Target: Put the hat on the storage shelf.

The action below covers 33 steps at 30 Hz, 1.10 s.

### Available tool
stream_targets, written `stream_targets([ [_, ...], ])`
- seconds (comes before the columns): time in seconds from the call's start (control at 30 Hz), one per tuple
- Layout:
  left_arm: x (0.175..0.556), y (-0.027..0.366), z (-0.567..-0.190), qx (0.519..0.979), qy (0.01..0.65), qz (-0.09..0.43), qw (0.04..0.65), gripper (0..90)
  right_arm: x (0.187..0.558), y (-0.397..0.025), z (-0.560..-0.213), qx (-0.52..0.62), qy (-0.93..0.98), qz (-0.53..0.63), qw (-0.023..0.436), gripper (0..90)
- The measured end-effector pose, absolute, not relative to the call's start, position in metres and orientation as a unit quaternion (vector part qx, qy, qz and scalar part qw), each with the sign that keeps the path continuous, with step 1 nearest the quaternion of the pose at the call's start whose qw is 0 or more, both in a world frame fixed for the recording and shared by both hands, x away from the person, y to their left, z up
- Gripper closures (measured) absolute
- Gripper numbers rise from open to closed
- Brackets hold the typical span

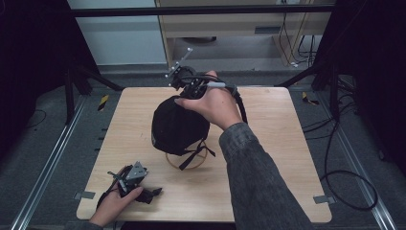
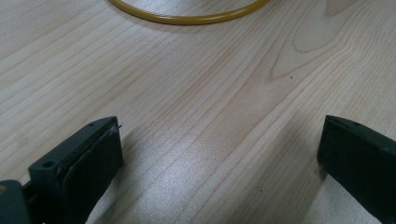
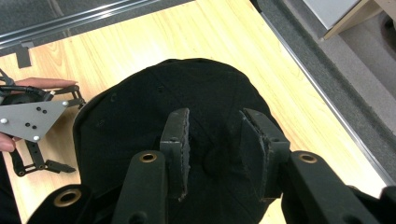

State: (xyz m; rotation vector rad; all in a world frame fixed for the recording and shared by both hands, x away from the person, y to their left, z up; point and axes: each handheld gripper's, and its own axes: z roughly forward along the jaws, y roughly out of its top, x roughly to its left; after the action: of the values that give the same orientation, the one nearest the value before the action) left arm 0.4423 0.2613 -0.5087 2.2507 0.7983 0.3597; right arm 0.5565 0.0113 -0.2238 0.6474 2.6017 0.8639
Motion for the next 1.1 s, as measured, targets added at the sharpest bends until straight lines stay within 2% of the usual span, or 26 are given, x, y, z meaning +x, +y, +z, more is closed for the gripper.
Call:
stream_targets([
  [0.8,0.442,0.261,-0.509,0.870,0.310,0.138,0.357,0.0,0.536,-0.033,-0.217,0.245,0.883,0.358,0.178,62.5],
  [1.1,0.442,0.261,-0.509,0.870,0.310,0.138,0.357,0.0,0.528,-0.051,-0.218,0.266,0.871,0.365,0.195,47.9],
])
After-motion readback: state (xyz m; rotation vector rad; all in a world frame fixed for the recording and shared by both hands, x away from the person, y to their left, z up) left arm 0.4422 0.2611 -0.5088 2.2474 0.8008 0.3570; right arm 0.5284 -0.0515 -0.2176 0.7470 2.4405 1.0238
